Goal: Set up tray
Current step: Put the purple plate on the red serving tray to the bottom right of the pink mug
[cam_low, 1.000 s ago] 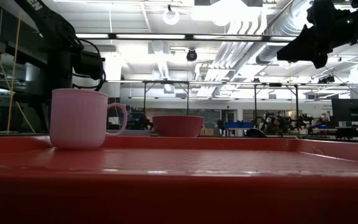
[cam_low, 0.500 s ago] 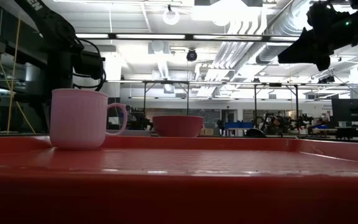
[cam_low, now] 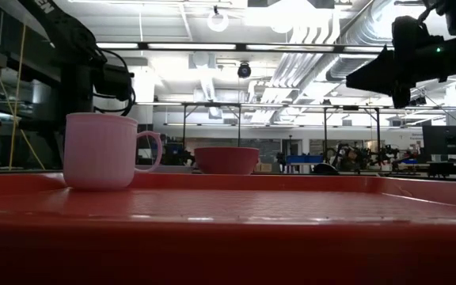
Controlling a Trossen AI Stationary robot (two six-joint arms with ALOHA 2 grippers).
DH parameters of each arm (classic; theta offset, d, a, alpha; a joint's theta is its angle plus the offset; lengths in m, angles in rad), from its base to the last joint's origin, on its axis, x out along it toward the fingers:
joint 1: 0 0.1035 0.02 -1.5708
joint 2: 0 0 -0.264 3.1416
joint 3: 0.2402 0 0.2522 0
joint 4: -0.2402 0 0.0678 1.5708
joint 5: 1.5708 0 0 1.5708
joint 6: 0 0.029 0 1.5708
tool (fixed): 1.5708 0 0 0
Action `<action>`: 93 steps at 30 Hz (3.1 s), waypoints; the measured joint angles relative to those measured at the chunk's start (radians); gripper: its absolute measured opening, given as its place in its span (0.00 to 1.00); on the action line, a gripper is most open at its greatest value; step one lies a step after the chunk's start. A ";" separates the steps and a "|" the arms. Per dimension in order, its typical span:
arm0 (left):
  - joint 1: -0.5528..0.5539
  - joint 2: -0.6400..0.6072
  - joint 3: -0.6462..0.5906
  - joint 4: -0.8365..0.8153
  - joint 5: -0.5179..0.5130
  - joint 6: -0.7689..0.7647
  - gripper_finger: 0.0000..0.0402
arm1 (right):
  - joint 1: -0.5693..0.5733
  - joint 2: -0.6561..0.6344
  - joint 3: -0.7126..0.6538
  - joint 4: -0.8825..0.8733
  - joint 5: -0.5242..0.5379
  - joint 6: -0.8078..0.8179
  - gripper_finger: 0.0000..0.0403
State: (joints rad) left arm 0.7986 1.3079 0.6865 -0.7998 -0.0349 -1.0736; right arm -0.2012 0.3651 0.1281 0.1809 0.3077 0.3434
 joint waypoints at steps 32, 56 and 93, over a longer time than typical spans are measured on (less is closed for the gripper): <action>0.000 0.000 0.000 0.013 -0.006 0.074 0.74 | 0.000 0.001 -0.001 -0.011 0.000 0.000 0.14; 0.000 0.163 0.003 0.018 0.002 0.019 0.74 | 0.000 0.001 -0.001 0.004 0.018 0.000 0.14; 0.000 0.007 -0.003 0.011 -0.069 -0.030 0.04 | 0.000 0.001 -0.001 -0.003 0.019 0.019 0.14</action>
State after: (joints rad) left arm 0.7982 1.3145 0.6834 -0.7886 -0.1041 -1.1040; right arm -0.2016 0.3656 0.1276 0.1783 0.3267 0.3626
